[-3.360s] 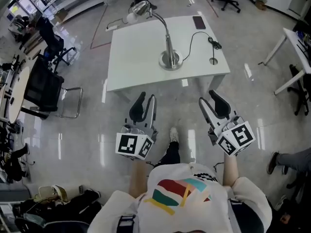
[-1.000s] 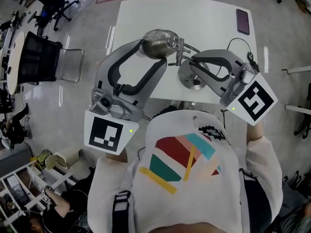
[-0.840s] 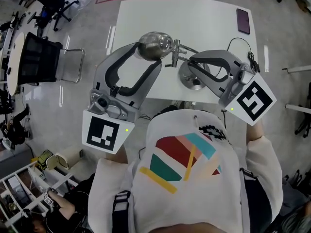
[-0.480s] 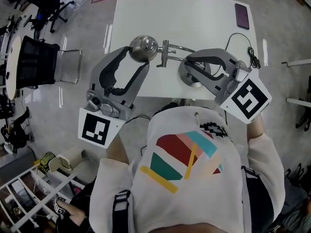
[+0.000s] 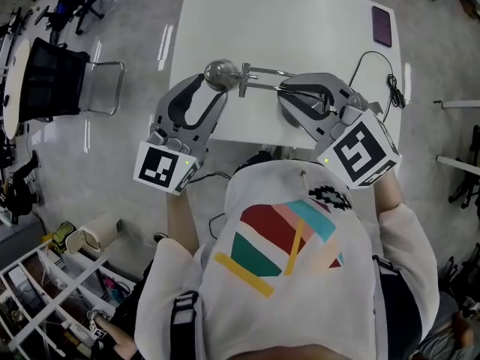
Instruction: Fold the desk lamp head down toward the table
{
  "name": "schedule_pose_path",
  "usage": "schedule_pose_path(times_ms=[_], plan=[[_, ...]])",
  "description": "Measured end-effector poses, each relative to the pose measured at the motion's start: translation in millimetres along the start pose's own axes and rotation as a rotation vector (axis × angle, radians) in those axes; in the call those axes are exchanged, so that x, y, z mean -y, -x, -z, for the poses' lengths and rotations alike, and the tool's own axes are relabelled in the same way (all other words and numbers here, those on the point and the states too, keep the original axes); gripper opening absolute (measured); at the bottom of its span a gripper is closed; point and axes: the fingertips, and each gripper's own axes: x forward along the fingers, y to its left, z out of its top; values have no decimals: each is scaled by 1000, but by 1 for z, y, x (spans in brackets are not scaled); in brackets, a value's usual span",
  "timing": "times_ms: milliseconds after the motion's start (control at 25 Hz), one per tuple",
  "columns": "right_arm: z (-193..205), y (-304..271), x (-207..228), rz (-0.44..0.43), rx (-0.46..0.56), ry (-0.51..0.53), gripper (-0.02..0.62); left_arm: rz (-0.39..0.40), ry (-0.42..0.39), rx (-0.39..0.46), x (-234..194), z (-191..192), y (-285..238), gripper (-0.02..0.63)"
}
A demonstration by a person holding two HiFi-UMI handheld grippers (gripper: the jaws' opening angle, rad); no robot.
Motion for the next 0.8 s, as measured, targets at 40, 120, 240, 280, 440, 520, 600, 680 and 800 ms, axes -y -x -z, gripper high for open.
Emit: schedule_pose_path(times_ms=[40,120,240,280,440,520,600,680,800], plan=[[-1,-5,-2,8,-7,8,41,-4,19,-21,-3,13,0,230],[-1,-15,-5,24,-40,32,41,-12,46,-71,-8,42,-1,229],[1,-24,-3,61,-80,33,41,4,100,-110,-11,84,-9,229],[0,-26,0,76,-80,13,41,16,123,-116,-9,97,-13,229],[1,-25,12,139,-46,-116,41,61,221,-128,4,136,-30,229],[3,-23,18,178,-34,-162,41,75,252,-131,9,147,-37,229],[9,-18,22,225,-36,-191,41,87,267,-143,14,156,-43,230],[16,-9,24,276,-36,-202,41,101,269,-164,19,162,-46,230],[22,14,28,371,-6,-215,41,114,257,-201,23,167,-48,230]])
